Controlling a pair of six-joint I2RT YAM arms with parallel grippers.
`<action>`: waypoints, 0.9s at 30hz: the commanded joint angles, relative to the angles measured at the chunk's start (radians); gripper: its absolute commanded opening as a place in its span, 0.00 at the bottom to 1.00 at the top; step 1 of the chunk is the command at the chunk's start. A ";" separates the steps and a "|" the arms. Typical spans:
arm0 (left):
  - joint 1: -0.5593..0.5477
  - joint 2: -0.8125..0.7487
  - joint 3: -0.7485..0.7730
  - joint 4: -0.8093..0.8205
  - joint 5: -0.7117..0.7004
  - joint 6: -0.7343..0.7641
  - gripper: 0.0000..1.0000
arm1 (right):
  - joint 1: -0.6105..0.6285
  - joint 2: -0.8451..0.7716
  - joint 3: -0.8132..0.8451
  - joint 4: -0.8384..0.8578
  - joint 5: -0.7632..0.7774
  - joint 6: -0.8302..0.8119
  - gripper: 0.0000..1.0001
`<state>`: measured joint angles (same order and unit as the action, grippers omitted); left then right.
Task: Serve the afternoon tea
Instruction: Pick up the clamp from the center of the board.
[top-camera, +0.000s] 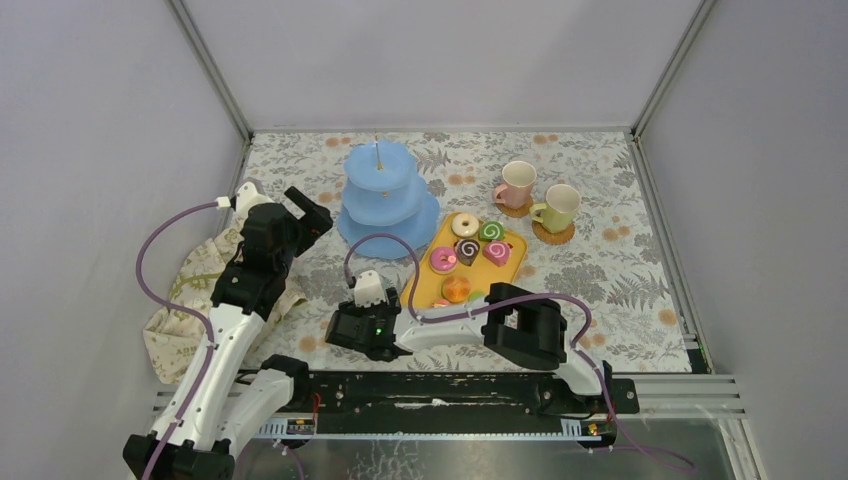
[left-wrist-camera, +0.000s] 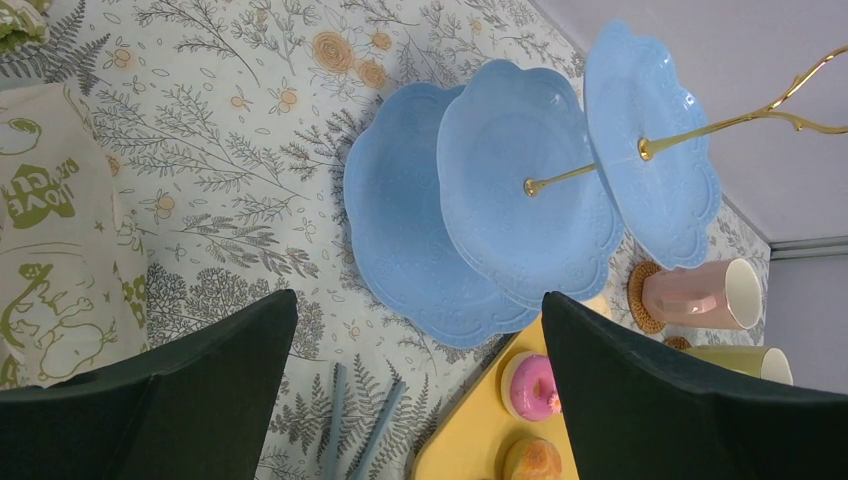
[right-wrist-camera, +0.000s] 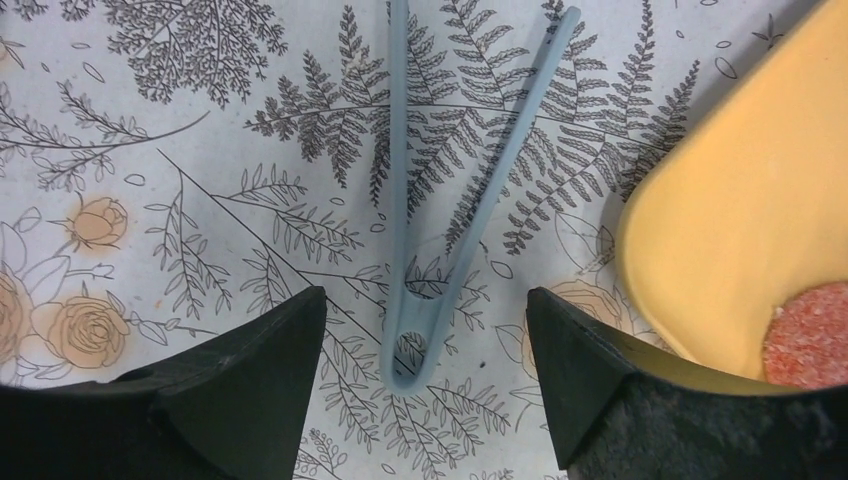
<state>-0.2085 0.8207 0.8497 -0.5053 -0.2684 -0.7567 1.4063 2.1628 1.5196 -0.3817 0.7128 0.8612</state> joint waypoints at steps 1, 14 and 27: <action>0.006 0.003 0.001 0.054 0.013 -0.010 1.00 | -0.016 0.013 -0.034 0.029 -0.040 0.021 0.79; 0.005 0.003 -0.012 0.066 0.014 -0.010 1.00 | -0.039 0.030 -0.096 0.086 -0.102 0.051 0.58; 0.006 0.002 -0.011 0.069 0.012 -0.010 1.00 | -0.041 0.032 -0.116 0.071 -0.112 0.039 0.36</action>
<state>-0.2085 0.8257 0.8398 -0.4889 -0.2531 -0.7673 1.3697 2.1513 1.4570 -0.2554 0.7136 0.8696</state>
